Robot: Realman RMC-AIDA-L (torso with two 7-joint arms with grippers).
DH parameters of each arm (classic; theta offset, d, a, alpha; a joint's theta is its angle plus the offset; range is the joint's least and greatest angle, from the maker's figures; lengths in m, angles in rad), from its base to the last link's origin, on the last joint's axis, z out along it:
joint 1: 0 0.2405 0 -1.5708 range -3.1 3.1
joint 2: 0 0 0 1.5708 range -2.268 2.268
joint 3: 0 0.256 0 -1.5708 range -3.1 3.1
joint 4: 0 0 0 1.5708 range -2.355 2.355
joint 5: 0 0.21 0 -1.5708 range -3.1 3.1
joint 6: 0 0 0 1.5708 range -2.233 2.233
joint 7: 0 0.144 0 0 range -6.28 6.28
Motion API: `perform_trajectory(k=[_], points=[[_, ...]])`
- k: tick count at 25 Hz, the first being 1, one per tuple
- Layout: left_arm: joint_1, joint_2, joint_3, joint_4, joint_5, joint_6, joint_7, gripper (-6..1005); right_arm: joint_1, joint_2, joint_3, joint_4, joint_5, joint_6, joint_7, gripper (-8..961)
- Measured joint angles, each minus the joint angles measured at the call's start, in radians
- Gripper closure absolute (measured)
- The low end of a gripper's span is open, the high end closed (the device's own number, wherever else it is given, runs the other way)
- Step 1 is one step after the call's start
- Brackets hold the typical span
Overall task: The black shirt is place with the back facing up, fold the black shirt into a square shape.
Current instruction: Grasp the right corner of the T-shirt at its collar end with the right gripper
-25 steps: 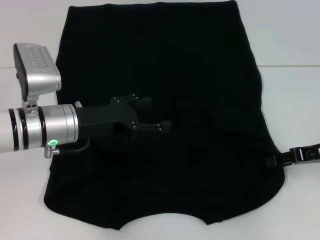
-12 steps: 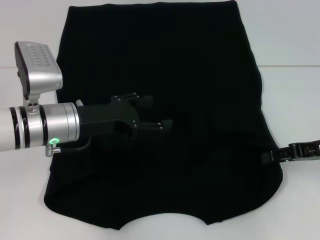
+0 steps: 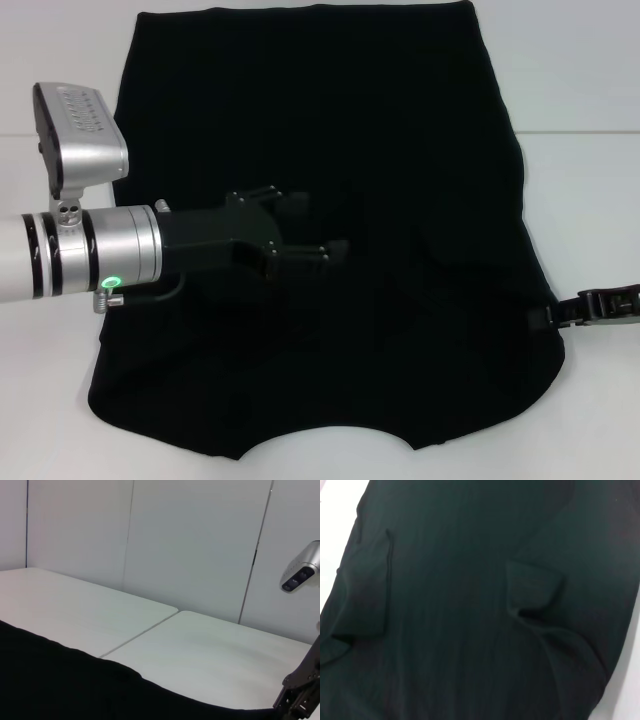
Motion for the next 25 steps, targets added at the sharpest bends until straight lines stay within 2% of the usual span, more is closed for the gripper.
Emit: perform_trajectory(k=[8,12,16,19,22,25], points=[[0.000,0.002,0.000,0.000,0.000,0.003,0.001,78,0.007,0.000,-0.001,0.008,0.001,0.004,-0.012,606],[0.000,0.004,-0.003,0.000,0.000,0.005,-0.007,78,0.009,0.001,0.000,0.009,0.003,0.005,-0.018,737],[0.005,0.015,-0.004,0.004,0.003,0.005,-0.086,79,0.015,0.003,0.009,0.009,0.008,0.011,-0.043,849],[0.031,0.028,-0.005,0.042,0.019,0.023,-0.205,79,0.022,0.006,0.009,0.009,0.008,0.015,-0.049,917],[0.074,0.038,-0.022,0.103,0.041,0.075,-0.298,78,0.031,0.008,0.009,0.009,0.009,0.015,-0.054,917],[0.117,0.042,-0.082,0.188,0.120,0.153,-0.361,78,0.039,0.012,0.009,0.009,0.010,0.019,-0.064,917]])
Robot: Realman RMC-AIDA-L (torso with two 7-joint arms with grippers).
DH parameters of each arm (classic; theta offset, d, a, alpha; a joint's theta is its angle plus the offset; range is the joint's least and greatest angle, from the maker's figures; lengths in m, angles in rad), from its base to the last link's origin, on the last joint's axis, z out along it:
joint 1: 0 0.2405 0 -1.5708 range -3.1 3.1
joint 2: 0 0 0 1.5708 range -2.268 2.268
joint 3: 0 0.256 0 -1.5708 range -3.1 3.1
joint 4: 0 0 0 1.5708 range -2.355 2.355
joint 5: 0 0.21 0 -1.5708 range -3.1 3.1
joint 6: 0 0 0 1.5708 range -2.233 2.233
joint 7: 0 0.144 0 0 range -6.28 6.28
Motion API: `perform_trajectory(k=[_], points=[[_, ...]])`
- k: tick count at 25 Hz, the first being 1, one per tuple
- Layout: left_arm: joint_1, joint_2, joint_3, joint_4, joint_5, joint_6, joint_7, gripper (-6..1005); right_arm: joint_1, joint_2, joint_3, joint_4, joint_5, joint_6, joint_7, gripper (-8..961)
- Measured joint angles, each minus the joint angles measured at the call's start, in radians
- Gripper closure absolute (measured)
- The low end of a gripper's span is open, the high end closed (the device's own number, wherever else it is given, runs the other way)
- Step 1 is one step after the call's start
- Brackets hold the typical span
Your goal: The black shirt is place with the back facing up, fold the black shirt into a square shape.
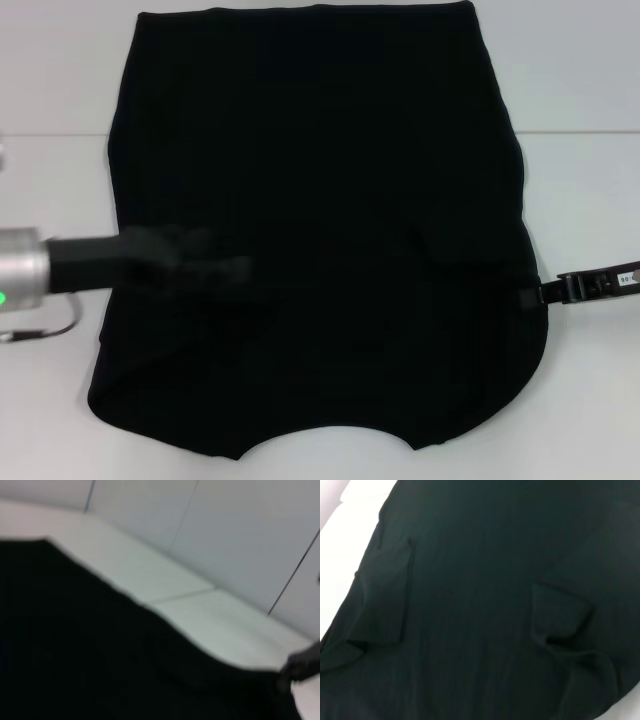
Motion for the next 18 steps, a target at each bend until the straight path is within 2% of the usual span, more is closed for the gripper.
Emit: perform_trajectory(k=[3,7,12,18], points=[[0.034,-0.001,-0.079,0.078,0.106,0.075,-0.022,79,0.003,0.005,0.000,0.000,0.000,0.021,-0.002,917],[0.070,-0.002,-0.134,0.132,0.193,0.124,-0.010,78,0.004,0.011,0.000,0.001,0.010,0.029,-0.008,917],[0.087,0.000,-0.170,0.158,0.276,0.142,-0.007,78,-0.001,0.017,0.001,0.002,0.021,0.025,-0.012,917],[0.095,-0.005,-0.168,0.162,0.347,0.133,-0.005,79,-0.004,0.020,0.001,0.002,0.029,0.027,-0.012,918]])
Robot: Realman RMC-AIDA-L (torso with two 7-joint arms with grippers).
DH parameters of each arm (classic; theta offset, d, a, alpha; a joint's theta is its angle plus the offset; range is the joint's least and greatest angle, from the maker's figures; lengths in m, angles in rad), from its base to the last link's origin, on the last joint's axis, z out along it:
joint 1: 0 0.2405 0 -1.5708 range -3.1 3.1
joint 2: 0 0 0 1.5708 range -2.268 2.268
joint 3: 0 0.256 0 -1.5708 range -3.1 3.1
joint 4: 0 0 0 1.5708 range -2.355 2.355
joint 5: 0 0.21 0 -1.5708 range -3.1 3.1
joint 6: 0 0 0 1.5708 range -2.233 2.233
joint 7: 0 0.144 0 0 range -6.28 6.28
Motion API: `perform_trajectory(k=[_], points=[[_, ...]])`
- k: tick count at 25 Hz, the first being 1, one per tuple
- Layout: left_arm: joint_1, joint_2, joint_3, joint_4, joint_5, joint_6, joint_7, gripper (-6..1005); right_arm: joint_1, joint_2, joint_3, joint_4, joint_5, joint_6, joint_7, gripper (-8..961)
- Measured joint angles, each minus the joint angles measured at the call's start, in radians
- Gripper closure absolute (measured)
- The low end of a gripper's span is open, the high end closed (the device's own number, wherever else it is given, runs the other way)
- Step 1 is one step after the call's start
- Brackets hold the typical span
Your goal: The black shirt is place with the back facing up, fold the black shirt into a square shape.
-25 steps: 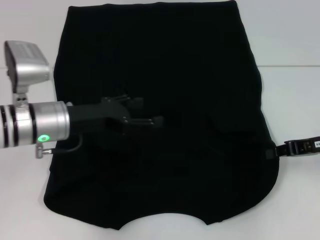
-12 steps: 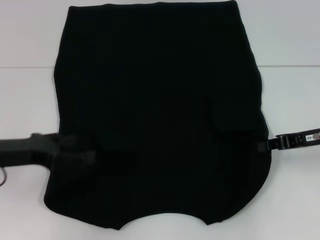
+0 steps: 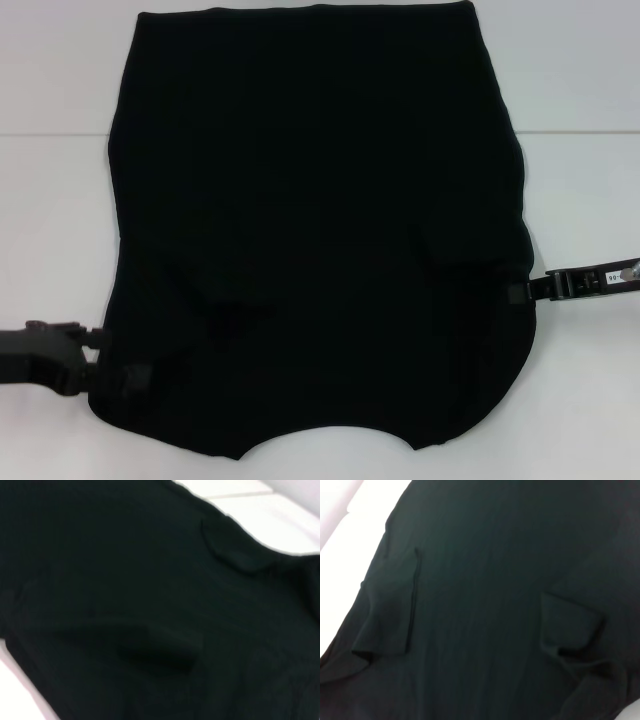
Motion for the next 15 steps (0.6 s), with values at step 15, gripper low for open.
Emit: perform_trajectory(k=[15], points=[[0.009,-0.028,0.016,-0.028,0.075,-0.147,0.038,131,-0.004,0.003,0.000,-0.011,0.016,-0.005,-0.001,918]])
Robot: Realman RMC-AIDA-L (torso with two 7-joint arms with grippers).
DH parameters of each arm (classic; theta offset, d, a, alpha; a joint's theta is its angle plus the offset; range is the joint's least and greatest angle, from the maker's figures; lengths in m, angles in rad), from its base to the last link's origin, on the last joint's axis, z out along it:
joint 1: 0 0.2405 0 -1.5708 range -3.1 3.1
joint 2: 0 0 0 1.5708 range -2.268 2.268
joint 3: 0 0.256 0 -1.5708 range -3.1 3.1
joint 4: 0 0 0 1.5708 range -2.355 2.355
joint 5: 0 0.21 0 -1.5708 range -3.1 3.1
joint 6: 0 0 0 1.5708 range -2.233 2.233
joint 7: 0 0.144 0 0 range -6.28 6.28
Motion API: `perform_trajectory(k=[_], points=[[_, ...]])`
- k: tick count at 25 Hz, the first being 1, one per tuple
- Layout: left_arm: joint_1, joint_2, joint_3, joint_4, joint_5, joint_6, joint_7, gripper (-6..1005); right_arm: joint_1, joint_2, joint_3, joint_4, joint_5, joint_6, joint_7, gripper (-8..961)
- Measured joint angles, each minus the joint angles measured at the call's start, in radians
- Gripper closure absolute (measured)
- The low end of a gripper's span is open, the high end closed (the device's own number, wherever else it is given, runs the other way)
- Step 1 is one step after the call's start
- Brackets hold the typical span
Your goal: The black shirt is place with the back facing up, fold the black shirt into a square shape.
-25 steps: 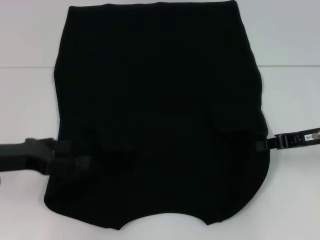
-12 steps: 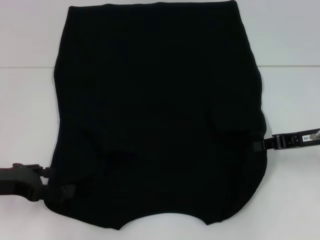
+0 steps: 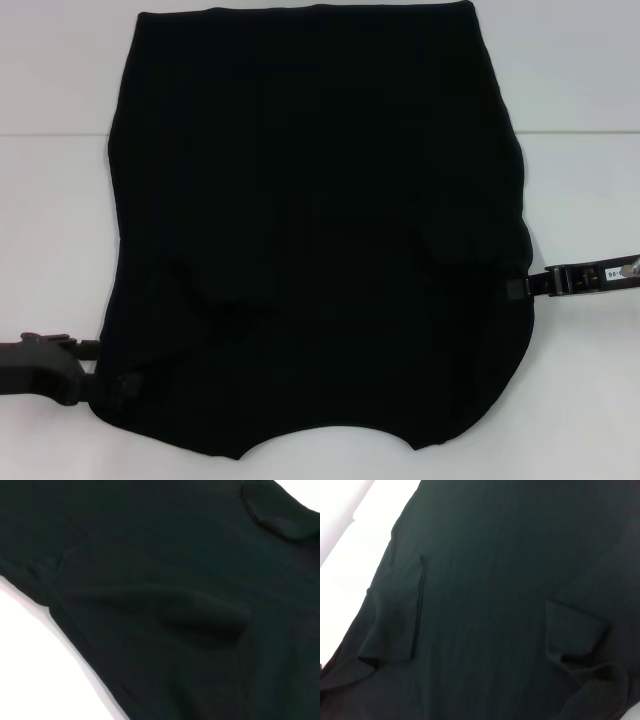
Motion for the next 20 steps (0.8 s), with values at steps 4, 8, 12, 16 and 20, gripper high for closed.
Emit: perform_trajectory(k=[4,8,12,16,20], points=[[-0.002,0.001,0.004,-0.002,0.001,-0.010,0.000,152,0.001,-0.001,0.000,0.000,0.000,-0.002,0.000,918],[-0.005,0.008,0.006,-0.014,0.001,-0.009,0.001,218,0.000,-0.002,0.000,-0.001,0.002,-0.002,0.000,917],[-0.005,0.008,0.006,-0.015,0.001,-0.009,0.001,299,-0.001,-0.003,0.000,-0.002,0.004,-0.002,0.000,917],[-0.004,0.008,0.003,-0.015,0.002,-0.009,0.001,431,-0.001,-0.003,0.000,-0.002,0.005,-0.002,0.000,917],[-0.002,0.008,0.000,-0.012,0.002,-0.004,0.000,617,-0.001,-0.003,0.000,-0.002,0.005,-0.002,-0.002,917]])
